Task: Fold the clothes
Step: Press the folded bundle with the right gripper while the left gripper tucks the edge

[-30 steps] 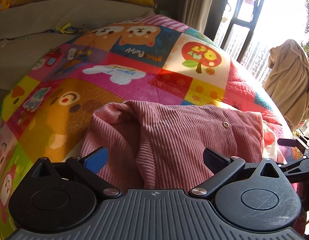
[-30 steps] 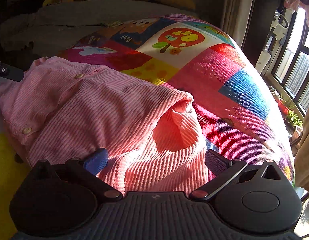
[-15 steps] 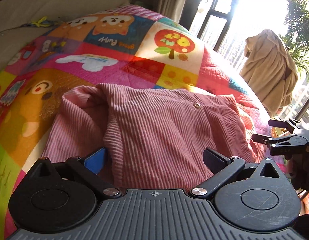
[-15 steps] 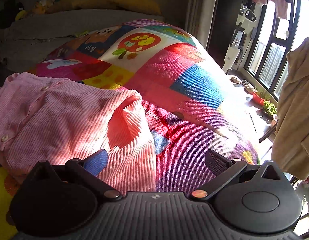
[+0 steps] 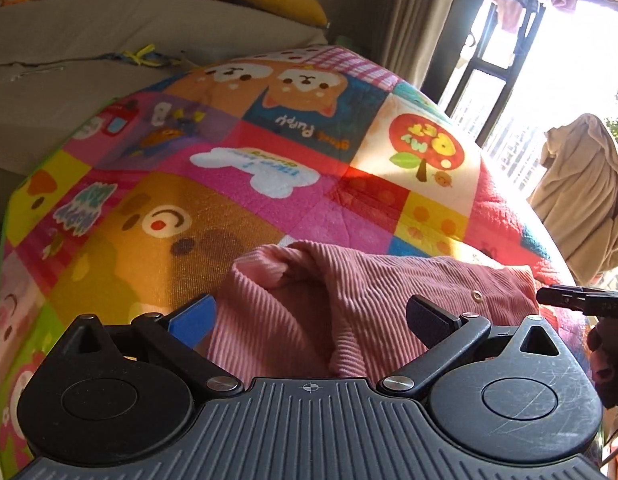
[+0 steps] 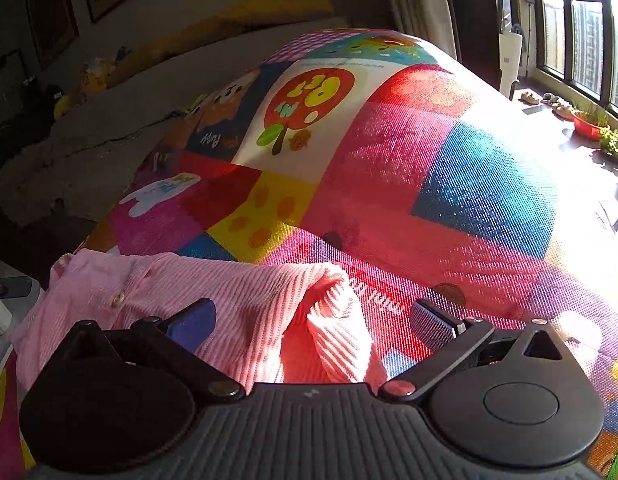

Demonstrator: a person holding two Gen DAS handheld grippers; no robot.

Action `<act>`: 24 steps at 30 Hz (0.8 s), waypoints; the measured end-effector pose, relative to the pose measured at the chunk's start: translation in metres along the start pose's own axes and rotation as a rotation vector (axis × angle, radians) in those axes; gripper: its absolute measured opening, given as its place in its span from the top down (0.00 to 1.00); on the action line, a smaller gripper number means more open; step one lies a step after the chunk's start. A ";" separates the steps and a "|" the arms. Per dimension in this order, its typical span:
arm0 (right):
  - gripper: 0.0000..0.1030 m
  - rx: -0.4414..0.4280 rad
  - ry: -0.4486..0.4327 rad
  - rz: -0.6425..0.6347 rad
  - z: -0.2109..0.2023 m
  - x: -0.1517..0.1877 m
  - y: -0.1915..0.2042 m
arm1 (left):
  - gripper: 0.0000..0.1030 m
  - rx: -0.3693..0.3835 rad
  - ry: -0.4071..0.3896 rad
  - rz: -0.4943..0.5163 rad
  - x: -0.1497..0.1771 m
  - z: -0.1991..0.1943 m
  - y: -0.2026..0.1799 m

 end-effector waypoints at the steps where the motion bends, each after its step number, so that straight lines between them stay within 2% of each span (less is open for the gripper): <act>1: 0.00 0.008 0.013 0.005 0.011 -0.002 0.000 | 0.00 -0.006 0.019 0.008 0.000 0.007 0.002; 2: 0.00 -0.003 0.029 0.014 0.018 -0.003 0.000 | 0.00 0.001 0.041 0.010 0.001 0.014 0.004; 5: 0.00 -0.108 0.078 0.050 0.032 -0.001 0.003 | 0.00 0.043 0.074 -0.005 0.010 0.029 0.006; 7: 0.00 -0.178 0.093 0.043 0.030 0.001 0.009 | 0.00 0.100 0.057 -0.020 0.014 0.026 0.006; 9: 0.00 -0.220 0.109 0.013 0.027 0.004 0.016 | 0.00 0.207 0.068 -0.073 0.019 0.023 0.006; 10: 0.00 -0.227 0.114 -0.007 0.024 0.006 0.019 | 0.00 0.253 0.076 -0.094 0.022 0.021 0.004; 15: 0.00 -0.265 0.127 -0.077 0.007 0.016 0.033 | 0.00 0.370 0.112 -0.069 0.042 -0.002 -0.023; 19: 0.00 -0.241 0.110 -0.141 -0.012 0.024 0.039 | 0.00 0.454 0.108 -0.038 0.058 -0.032 -0.041; 21: 0.00 -0.195 0.086 -0.160 -0.023 0.027 0.039 | 0.00 0.431 0.095 -0.019 0.065 -0.044 -0.042; 24: 0.00 -0.094 0.035 -0.199 -0.041 0.031 0.038 | 0.00 0.310 0.083 -0.034 0.068 -0.052 -0.031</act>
Point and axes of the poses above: each gripper's, at about its wrist camera, not at the fingertips, and z roughly the way its jaws point, y to its left, x to its underside, the point moved 1 cm from there along z, roughly the way its jaws point, and after that the axes turned 1 degree about -x, right-handed, at the moved point
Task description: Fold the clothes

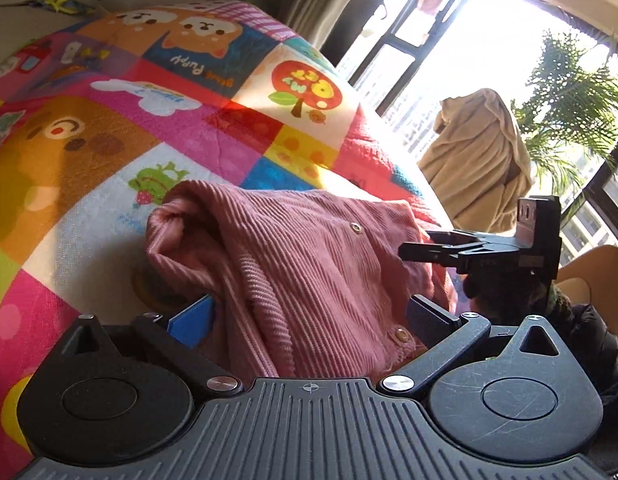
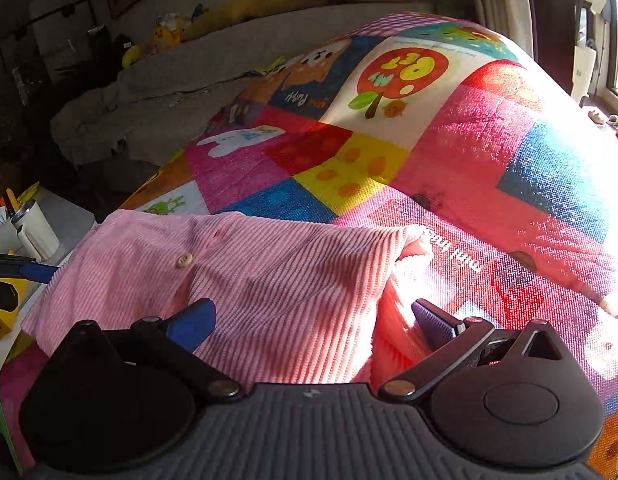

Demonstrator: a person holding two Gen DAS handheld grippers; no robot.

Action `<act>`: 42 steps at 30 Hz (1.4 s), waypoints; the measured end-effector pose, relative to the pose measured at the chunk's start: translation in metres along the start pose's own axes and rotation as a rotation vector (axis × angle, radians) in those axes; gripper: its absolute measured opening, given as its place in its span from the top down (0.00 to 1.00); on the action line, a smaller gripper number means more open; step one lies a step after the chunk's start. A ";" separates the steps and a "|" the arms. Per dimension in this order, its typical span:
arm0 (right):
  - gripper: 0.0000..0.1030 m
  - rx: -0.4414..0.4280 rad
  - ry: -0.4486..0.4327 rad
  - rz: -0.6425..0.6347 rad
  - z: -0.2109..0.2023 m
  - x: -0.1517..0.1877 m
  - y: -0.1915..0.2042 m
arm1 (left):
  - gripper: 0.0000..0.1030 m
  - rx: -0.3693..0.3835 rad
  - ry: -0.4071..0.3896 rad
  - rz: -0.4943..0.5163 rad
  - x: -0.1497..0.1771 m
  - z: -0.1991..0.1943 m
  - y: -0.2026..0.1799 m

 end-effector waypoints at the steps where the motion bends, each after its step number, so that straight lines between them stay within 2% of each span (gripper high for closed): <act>1: 0.00 0.029 -0.010 -0.020 -0.006 0.003 0.003 | 0.00 -0.044 -0.007 -0.009 0.000 -0.004 0.004; 4: 0.00 0.107 -0.021 -0.077 -0.018 0.014 0.011 | 0.00 -0.242 -0.023 0.011 -0.004 -0.007 0.012; 8: 0.00 0.226 0.052 -0.161 -0.010 0.036 0.022 | 0.00 -0.469 0.026 0.186 -0.003 0.006 0.004; 12: 0.00 0.277 0.041 -0.211 -0.018 0.041 0.030 | 0.00 -0.714 0.030 0.371 0.001 0.010 0.003; 14: 0.00 0.308 0.030 -0.237 -0.023 0.040 0.034 | 0.00 -0.815 0.019 0.378 -0.001 0.002 0.015; 16: 0.00 0.303 -0.013 -0.288 -0.029 0.033 0.050 | 0.00 -0.834 0.001 0.304 -0.003 -0.012 0.031; 17: 0.00 0.265 -0.036 -0.304 -0.033 0.029 0.062 | 0.00 -0.798 -0.019 0.239 -0.005 -0.022 0.038; 18: 0.00 0.223 -0.059 -0.320 -0.036 0.024 0.074 | 0.00 -0.724 -0.042 0.155 -0.005 -0.032 0.045; 20: 0.00 0.113 -0.067 -0.363 -0.031 0.019 0.106 | 0.00 -0.471 -0.083 -0.060 -0.006 -0.053 0.058; 22: 0.00 0.001 -0.072 -0.406 -0.025 0.015 0.139 | 0.00 -0.238 -0.111 -0.228 -0.001 -0.064 0.067; 23: 0.00 -0.031 -0.065 -0.445 -0.018 0.016 0.156 | 0.00 -0.191 -0.122 -0.272 0.001 -0.066 0.068; 26: 0.00 -0.116 -0.041 -0.567 0.004 0.024 0.207 | 0.00 -0.194 -0.137 -0.296 0.005 -0.070 0.064; 29: 0.00 -0.162 -0.009 -0.661 0.027 0.032 0.238 | 0.00 -0.154 -0.144 -0.324 0.011 -0.075 0.062; 32: 0.00 -0.150 -0.012 -0.676 0.042 0.033 0.248 | 0.00 -0.111 -0.147 -0.350 0.017 -0.080 0.061; 34: 0.00 -0.123 -0.045 -0.608 0.043 0.022 0.242 | 0.00 -0.085 -0.136 -0.360 0.020 -0.080 0.062; 37: 0.00 -0.107 -0.064 -0.358 0.039 -0.005 0.209 | 0.00 -0.010 -0.118 -0.397 0.026 -0.076 0.067; 39: 0.00 -0.090 -0.070 -0.256 0.035 -0.016 0.186 | 0.00 0.041 -0.105 -0.443 0.027 -0.067 0.072; 42: 0.00 -0.068 -0.082 -0.267 0.028 -0.013 0.177 | 0.00 0.099 -0.078 -0.492 0.026 -0.049 0.076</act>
Point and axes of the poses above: each gripper's, at about its wrist camera, not at the fingertips, and z roughly the way its jaws point, y to its left, x to its underside, the point moved 1 cm from there along z, roughly the way its jaws point, and after that the axes turned 1 degree about -x, right-handed, at the moved point
